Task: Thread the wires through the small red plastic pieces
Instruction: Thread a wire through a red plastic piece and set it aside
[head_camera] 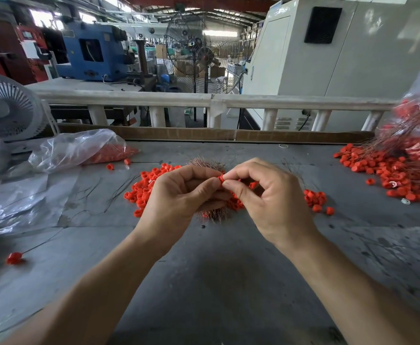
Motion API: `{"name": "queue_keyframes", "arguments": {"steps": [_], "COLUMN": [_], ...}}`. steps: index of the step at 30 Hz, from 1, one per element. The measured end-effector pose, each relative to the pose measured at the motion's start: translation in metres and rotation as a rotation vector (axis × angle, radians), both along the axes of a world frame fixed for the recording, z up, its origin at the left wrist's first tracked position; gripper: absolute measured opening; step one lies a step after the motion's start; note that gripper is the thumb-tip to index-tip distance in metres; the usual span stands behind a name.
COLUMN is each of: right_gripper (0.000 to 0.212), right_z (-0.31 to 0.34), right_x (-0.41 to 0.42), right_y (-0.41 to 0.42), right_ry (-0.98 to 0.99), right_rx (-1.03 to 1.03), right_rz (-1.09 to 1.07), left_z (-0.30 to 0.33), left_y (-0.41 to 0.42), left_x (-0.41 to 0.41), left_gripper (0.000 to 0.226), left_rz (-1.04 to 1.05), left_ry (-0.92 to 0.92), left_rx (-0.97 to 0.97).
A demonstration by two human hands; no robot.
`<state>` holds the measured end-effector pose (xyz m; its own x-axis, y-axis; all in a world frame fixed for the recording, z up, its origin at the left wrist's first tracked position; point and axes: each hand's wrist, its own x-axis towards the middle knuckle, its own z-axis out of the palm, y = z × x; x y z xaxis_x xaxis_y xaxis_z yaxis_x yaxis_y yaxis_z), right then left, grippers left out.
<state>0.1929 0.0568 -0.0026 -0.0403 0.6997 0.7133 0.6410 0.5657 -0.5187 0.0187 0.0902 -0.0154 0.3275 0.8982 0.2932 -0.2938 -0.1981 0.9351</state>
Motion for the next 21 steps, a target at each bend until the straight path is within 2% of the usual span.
{"name": "queue_keyframes", "arguments": {"steps": [12,17,21], "right_gripper": [0.006,0.012,0.015], "right_z": [-0.004,-0.006,-0.007], "right_x": [-0.005,-0.007,-0.016], "right_y": [0.001,0.0,-0.001], "right_ry": [0.045,-0.087,-0.236], "right_rx": [-0.006,0.033,0.101], "right_rz": [-0.008,-0.061,-0.22], "left_z": [-0.006,-0.004,-0.005], "left_y": [0.001,0.001,0.001], "left_x": [0.001,-0.001,0.0], "left_gripper": [0.016,0.023,0.028], "left_rz": [0.109,0.068,0.009], "left_ry": [0.069,0.026,-0.015], "left_rx": [0.099,-0.055,-0.213]}}
